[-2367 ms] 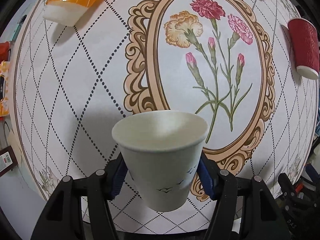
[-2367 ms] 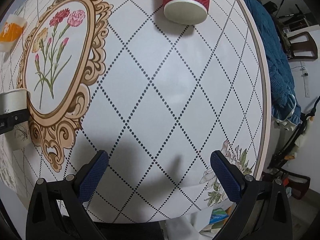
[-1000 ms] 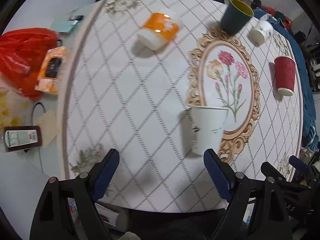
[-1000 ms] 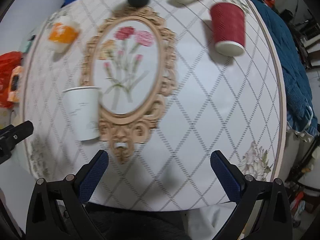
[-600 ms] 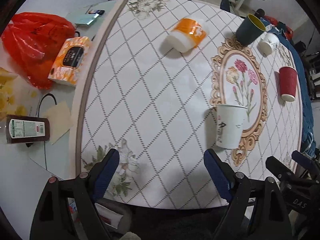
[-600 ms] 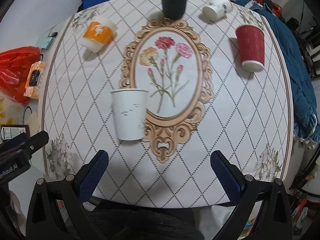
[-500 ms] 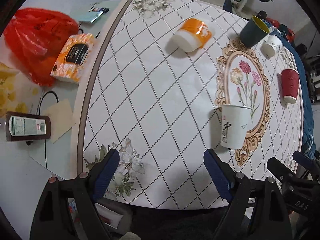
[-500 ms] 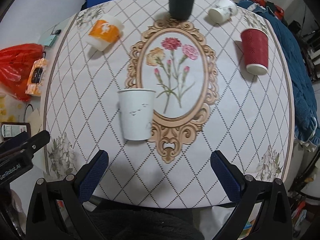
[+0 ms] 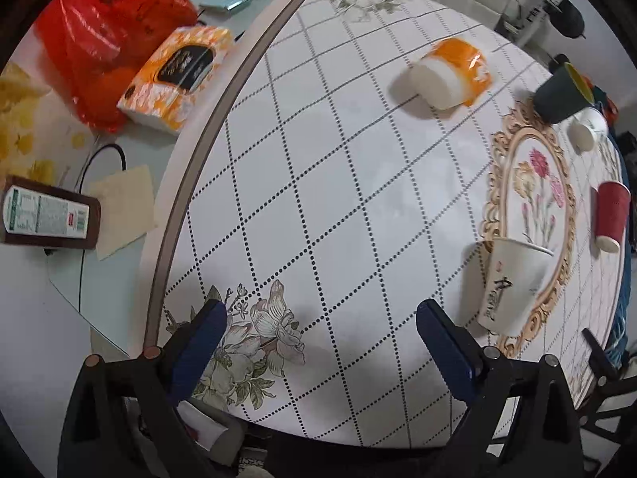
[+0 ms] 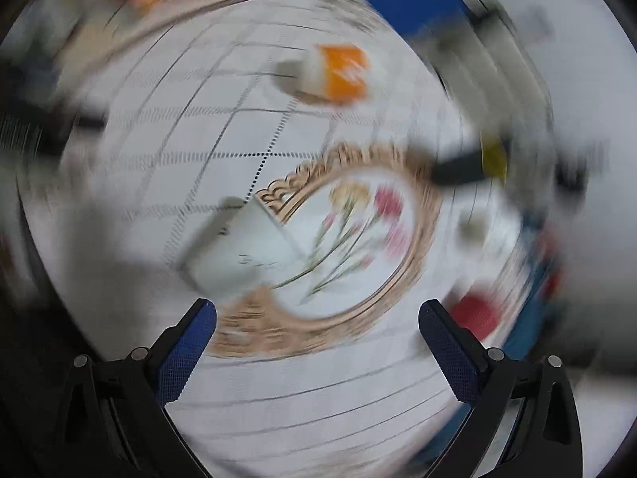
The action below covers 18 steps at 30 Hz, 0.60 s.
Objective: Flip cup upside down
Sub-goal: 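Grasp the white paper cup with the right gripper and lift it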
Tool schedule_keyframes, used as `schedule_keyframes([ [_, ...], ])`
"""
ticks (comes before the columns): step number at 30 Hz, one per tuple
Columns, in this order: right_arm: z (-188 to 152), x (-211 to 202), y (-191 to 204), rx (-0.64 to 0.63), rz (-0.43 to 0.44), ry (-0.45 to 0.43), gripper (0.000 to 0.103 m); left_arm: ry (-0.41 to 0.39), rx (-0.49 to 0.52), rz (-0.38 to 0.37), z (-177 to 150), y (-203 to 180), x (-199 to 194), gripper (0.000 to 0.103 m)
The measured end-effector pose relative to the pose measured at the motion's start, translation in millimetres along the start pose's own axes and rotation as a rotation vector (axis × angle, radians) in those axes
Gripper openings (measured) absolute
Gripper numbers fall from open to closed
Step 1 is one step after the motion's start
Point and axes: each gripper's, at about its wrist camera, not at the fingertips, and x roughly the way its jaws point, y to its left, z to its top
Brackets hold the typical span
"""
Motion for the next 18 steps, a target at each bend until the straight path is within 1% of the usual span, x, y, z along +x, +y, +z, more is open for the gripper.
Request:
schedule_keyframes([
  [1, 3, 2, 10, -0.166, -0.065, -0.02, 0.103, 0.006, -0.007, -0.001, 0, 1, 3, 0.097],
  [2, 3, 5, 18, -0.278, -0.106, -0.029, 0.103, 0.018, -0.021, -0.004, -1, 2, 8, 0.097],
  [3, 2, 9, 30, -0.443, -0.166, -0.041, 0.103, 0.025, -0.031, -0.006, -2, 3, 12, 0.097],
  [4, 0, 12, 38, -0.566, -0.206, -0.059, 0.103, 0.03, -0.039, -0.007, -2, 4, 15, 0.097],
  [6, -10, 19, 55, -0.839, -0.273, -0.095, 0.103, 0.036, -0.053, -0.006, -5, 5, 20, 0.097],
  [8, -27, 30, 72, -1.118, -0.335, -0.115, 0.103, 0.047, -0.069, -0.01, -7, 7, 25, 0.098],
  [9, -34, 35, 78, -1.223, -0.357, -0.125, 0.103, 0.051, -0.074, -0.013, -7, 7, 28, 0.098],
  [10, -45, 42, 85, -1.376, -0.388, -0.144, 0.103, 0.054, -0.081, -0.015, -8, 8, 31, 0.098],
  [14, -67, 64, 93, -1.735, -0.484, -0.211, 0.103, 0.065, -0.097, -0.012, -12, 9, 40, 0.098],
  [16, -73, 73, 95, -1.856, -0.516, -0.242, 0.103, 0.074, -0.099, -0.014, -15, 11, 46, 0.098],
  [18, -73, 81, 95, -1.957, -0.526, -0.261, 0.102, 0.087, -0.094, -0.012, -18, 10, 52, 0.098],
])
